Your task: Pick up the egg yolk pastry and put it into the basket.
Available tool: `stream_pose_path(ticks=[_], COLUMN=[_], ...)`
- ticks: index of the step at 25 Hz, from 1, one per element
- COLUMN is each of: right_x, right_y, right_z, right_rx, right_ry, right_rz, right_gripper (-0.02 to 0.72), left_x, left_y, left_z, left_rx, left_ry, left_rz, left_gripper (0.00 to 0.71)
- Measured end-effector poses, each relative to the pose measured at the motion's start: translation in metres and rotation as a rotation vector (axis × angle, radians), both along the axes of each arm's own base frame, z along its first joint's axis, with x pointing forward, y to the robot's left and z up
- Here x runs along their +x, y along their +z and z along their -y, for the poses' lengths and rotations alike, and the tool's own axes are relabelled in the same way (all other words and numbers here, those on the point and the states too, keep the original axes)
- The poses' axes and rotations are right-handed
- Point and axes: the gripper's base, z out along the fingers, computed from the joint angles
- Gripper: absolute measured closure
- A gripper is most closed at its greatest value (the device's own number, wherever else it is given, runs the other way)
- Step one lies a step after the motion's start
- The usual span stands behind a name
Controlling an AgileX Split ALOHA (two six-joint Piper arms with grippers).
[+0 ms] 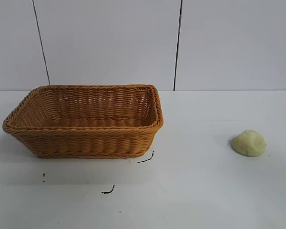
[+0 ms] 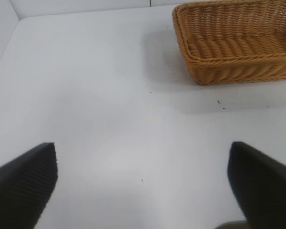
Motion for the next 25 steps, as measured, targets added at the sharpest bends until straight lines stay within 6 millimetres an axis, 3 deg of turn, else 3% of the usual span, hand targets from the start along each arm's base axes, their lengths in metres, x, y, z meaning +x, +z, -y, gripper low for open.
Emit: stream_pose_path(ticks=[9, 14, 19, 25], right_x=[0.0, 0.004, 0.028, 0.084], right_y=[0.0, 0.0, 0.018, 0.068], right_z=[0.0, 0.0, -0.001, 0.0], right_rx=[0.0, 0.014, 0.056, 0.057], right_ry=[0.0, -0.004, -0.009, -0.012], right_rz=[0.0, -0.024, -0.162, -0.3], right_gripper=[0.117, 0.026, 0.015, 0.008], left_x=[0.0, 0.0, 0.0, 0.0], left_y=[0.0, 0.0, 0.0, 0.0], left_z=[0.0, 0.0, 0.0, 0.0], left_rx=[0.0, 0.0, 0.0, 0.0], left_ry=[0.0, 0.0, 0.0, 0.0], left_rz=[0.0, 0.0, 0.0, 0.0], left_gripper=[0.014, 0.014, 0.014, 0.014])
